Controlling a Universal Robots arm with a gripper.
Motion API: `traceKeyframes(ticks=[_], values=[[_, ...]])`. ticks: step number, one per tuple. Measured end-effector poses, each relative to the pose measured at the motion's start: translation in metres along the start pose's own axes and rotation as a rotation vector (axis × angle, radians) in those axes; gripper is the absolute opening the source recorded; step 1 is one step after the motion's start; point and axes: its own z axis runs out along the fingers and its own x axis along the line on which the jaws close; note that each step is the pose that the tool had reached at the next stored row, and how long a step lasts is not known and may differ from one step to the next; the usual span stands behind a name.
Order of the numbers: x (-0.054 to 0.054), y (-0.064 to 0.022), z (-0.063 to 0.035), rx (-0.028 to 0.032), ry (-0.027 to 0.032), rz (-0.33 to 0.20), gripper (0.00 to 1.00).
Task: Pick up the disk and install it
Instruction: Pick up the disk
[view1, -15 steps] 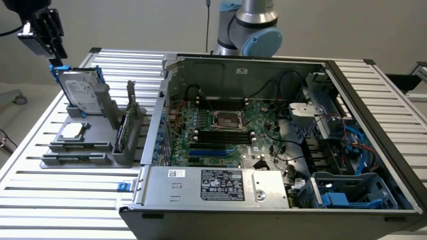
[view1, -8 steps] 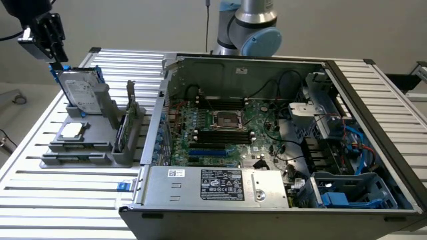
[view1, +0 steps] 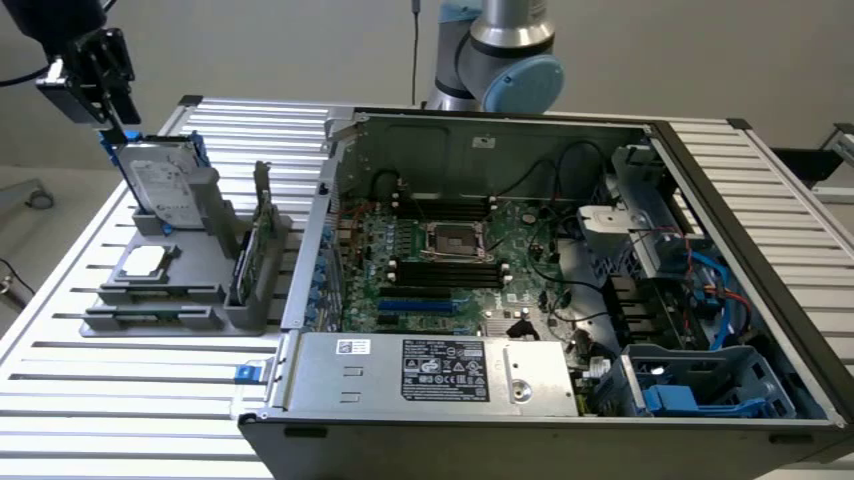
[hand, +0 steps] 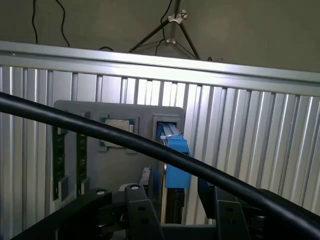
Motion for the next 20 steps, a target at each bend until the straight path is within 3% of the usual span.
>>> traceKeyframes(ticks=[1, 20], values=[[0.0, 0.0002, 0.0012, 0.0007, -0.0003, 0.002, 0.51], [0.0, 0.0055, 0.0338, 0.0072, -0.0005, 0.037, 0.51]])
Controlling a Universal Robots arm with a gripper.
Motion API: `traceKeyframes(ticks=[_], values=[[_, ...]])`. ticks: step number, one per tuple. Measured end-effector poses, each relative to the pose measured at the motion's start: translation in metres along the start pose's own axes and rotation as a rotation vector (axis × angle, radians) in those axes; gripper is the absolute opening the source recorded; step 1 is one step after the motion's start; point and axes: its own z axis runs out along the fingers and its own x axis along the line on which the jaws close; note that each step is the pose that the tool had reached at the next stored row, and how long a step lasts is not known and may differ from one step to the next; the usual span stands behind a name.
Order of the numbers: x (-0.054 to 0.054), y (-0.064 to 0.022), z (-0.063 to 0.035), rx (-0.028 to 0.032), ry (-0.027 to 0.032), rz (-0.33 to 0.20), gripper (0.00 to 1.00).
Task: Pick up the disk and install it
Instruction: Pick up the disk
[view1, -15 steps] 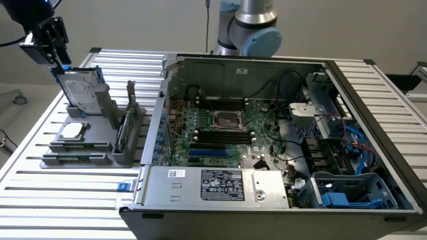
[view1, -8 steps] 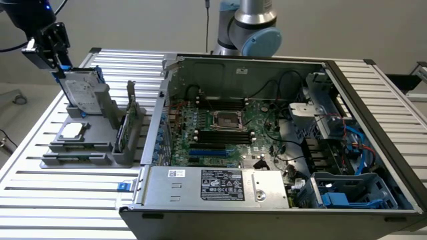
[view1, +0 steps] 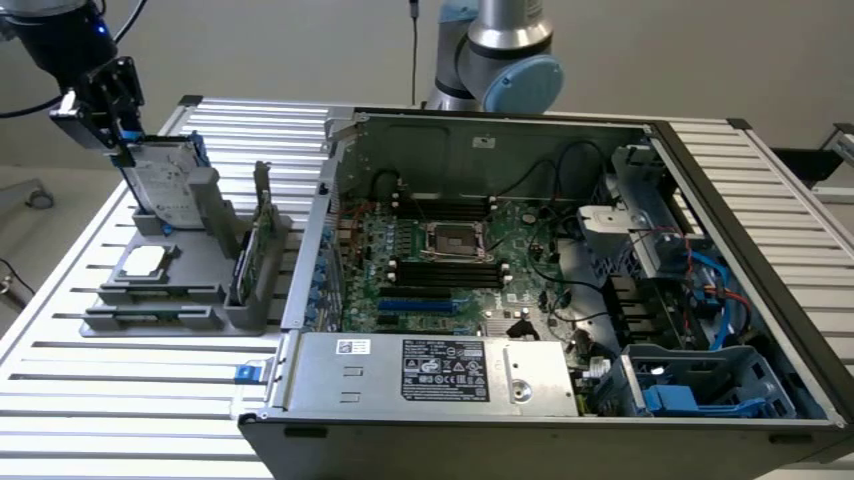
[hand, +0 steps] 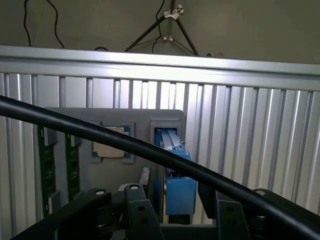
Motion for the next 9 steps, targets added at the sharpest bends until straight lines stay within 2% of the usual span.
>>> traceKeyframes(ticks=[5, 9], values=[[0.0, 0.0002, 0.0088, 0.0011, -0.0001, 0.001, 0.51], [-0.001, 0.0002, 0.012, 0.001, -0.0005, 0.001, 0.51]])
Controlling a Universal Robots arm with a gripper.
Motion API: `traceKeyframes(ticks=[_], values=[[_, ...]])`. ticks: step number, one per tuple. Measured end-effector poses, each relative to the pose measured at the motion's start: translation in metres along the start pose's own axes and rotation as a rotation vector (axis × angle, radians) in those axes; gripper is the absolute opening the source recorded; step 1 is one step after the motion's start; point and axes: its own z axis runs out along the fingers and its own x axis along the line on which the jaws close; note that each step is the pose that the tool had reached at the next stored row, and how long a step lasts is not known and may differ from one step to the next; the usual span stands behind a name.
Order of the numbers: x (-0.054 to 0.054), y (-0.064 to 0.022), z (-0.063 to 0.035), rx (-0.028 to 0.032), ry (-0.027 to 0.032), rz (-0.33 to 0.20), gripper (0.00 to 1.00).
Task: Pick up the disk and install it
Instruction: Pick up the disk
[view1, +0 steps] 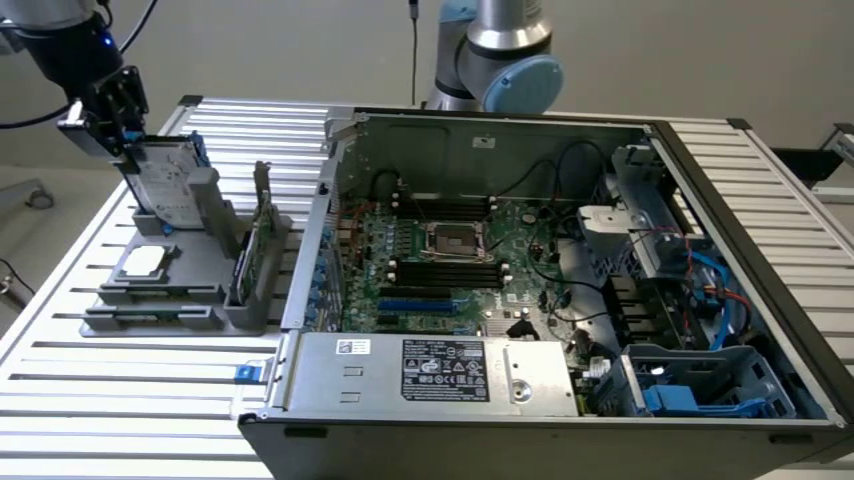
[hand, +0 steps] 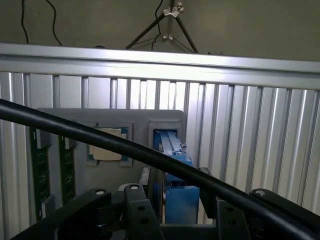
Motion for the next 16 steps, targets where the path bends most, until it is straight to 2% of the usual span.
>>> traceKeyframes(ticks=[16], values=[[-0.0014, 0.0, 0.0019, 0.0003, -0.0007, 0.0, 0.49]])
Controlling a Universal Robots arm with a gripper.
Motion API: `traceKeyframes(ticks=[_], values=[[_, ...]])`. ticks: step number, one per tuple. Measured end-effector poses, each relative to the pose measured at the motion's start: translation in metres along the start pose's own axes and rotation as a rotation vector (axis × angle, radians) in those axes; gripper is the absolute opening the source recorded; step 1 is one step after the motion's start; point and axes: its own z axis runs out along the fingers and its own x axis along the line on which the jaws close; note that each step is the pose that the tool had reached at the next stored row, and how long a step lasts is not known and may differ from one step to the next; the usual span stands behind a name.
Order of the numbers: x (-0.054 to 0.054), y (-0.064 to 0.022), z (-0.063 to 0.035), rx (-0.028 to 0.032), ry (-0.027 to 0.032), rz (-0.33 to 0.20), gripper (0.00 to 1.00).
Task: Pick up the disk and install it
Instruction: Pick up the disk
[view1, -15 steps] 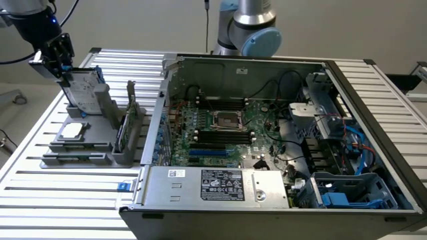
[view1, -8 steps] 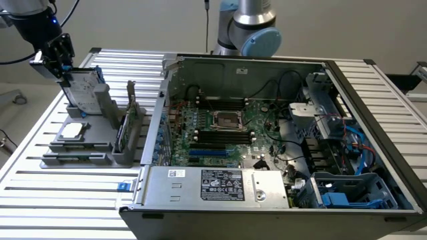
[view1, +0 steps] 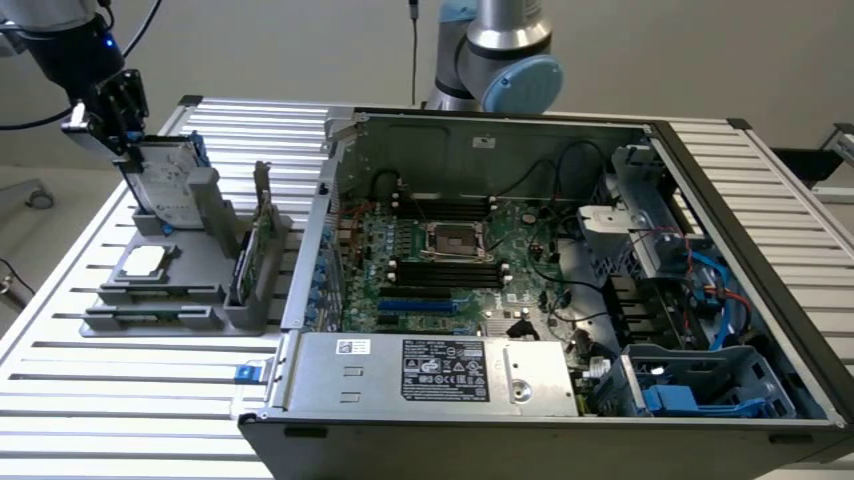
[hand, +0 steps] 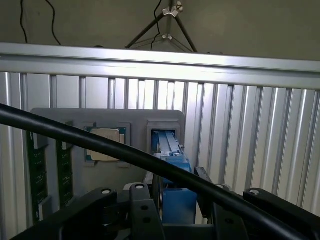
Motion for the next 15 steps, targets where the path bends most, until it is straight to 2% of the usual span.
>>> traceKeyframes(ticks=[1, 5, 7, 15], values=[[0.0, 0.0, 0.0001, 0.0, 0.0, 0.0, 0.42], [0.0, 0.0, 0.0004, 0.0, 0.0001, 0.0, 0.42], [0.0, 0.0, 0.0004, -0.0001, 0.0001, 0.001, 0.33], [0.0, 0.0, 0.0005, 0.0001, -0.0004, 0.003, 0.33]])
